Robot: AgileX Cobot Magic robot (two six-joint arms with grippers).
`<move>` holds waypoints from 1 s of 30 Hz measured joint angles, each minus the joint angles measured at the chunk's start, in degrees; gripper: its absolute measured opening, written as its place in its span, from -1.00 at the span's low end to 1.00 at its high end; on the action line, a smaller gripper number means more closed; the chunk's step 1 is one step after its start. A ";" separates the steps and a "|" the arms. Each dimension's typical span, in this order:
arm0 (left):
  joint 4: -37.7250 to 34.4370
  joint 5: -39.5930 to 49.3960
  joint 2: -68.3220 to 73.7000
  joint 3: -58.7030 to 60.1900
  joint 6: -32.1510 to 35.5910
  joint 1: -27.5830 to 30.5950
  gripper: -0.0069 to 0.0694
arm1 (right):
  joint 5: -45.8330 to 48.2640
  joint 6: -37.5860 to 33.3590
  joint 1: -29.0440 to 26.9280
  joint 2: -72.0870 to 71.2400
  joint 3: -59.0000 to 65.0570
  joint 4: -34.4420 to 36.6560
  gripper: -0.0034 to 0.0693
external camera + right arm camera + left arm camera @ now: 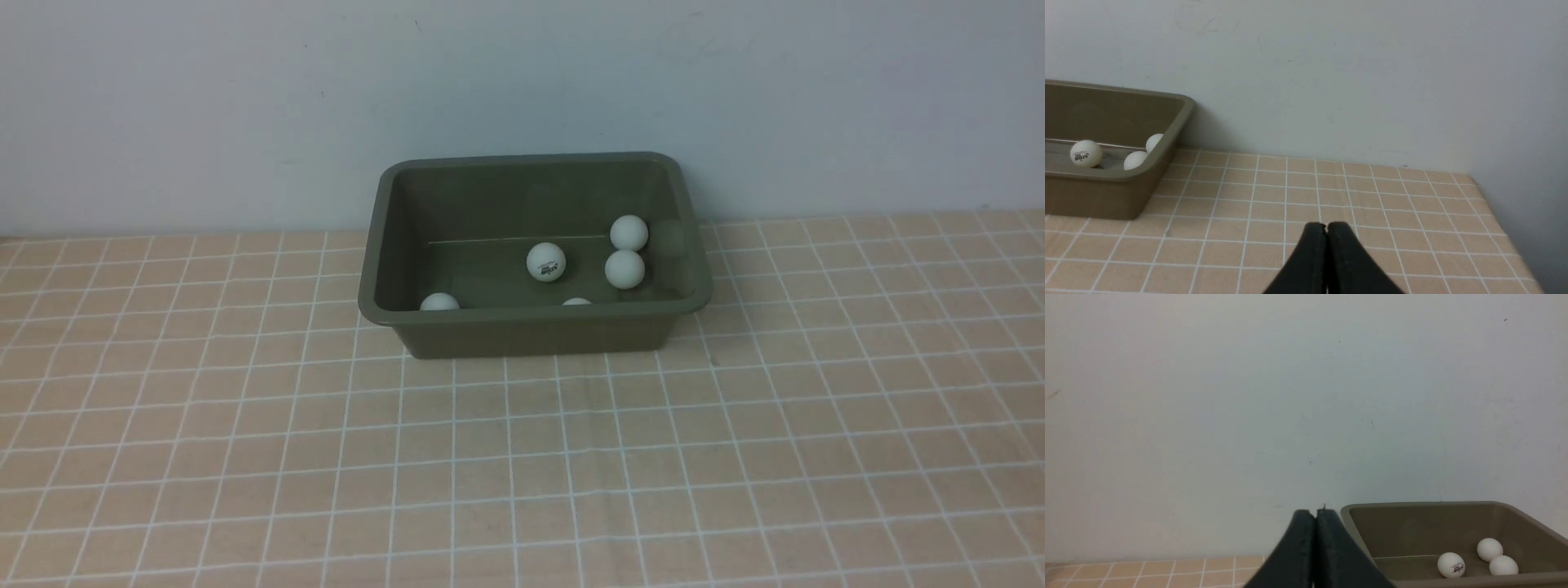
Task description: Put the table tennis balls into the box on the light coffee tablecloth.
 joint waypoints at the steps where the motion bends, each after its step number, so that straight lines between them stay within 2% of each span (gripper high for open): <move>1: 0.00 0.00 0.00 0.00 0.00 0.00 -0.99 | 0.00 0.00 0.00 0.00 0.00 0.37 -0.96; 8: 0.05 -0.06 0.00 0.77 0.00 0.00 -0.99 | -1.47 0.00 0.00 0.00 2.11 0.53 -0.96; 16: 0.05 -4.63 0.00 9.52 0.00 0.00 -0.99 | -5.18 0.00 0.00 0.07 6.31 0.59 -0.96; 26: 0.05 -7.51 0.00 9.65 0.00 0.00 -0.99 | -25.33 -0.85 0.00 0.07 7.38 3.35 -0.96; 30: 0.05 -7.51 0.00 9.65 0.00 0.00 -0.99 | -29.47 -1.57 0.00 0.07 11.12 3.35 -0.96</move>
